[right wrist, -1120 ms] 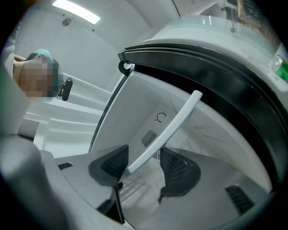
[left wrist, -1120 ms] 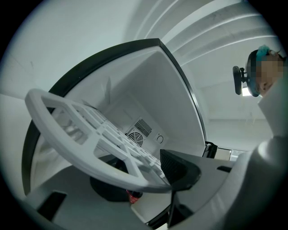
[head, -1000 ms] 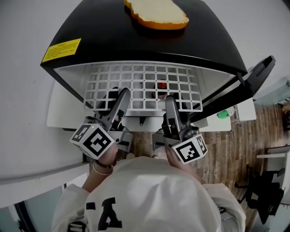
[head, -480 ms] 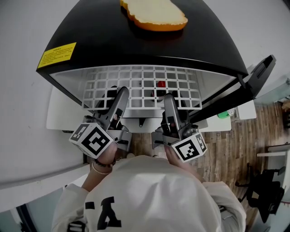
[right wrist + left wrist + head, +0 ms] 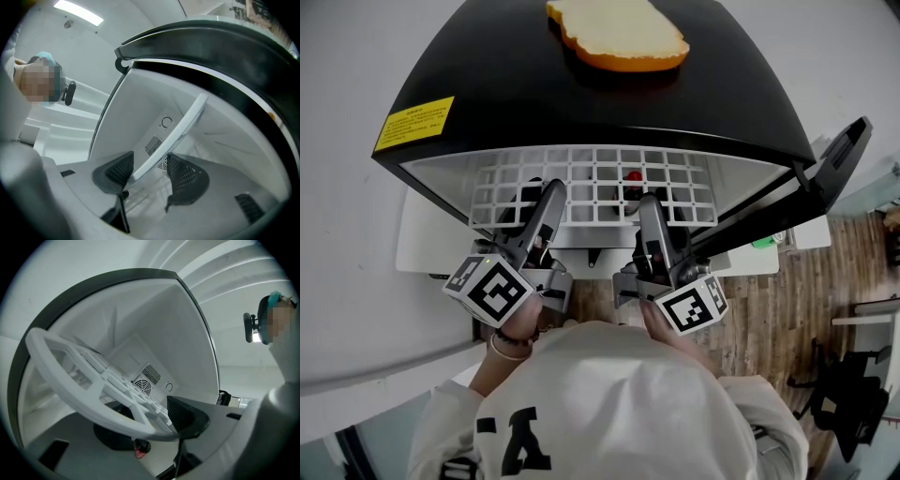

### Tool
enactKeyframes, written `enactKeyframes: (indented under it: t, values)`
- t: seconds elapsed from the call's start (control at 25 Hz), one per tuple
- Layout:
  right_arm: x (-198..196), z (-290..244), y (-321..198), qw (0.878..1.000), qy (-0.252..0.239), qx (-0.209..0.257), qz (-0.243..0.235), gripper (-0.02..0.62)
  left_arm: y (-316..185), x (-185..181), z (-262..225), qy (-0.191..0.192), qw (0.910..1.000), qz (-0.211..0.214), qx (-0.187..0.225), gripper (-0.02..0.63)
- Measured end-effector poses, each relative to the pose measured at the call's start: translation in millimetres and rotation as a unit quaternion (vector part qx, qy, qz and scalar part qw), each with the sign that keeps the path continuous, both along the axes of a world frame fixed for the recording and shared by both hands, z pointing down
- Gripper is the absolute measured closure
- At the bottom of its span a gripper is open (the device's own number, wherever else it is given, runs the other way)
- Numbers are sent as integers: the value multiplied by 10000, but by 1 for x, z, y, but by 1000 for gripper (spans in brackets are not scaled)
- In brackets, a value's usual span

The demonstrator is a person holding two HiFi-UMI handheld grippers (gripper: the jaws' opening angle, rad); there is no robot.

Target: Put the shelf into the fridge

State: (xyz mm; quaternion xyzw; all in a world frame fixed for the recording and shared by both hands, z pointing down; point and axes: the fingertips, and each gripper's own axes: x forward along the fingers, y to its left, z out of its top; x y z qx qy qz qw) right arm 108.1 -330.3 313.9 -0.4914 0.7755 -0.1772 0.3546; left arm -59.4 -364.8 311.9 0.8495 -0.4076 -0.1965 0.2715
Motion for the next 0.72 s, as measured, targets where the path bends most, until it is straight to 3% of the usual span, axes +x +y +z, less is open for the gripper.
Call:
enactKeyframes:
  t: [0.72]
  values:
    - [1, -1, -11, 10000, -76, 14, 56, 367, -12, 2, -1, 50, 9999, 124, 16, 407]
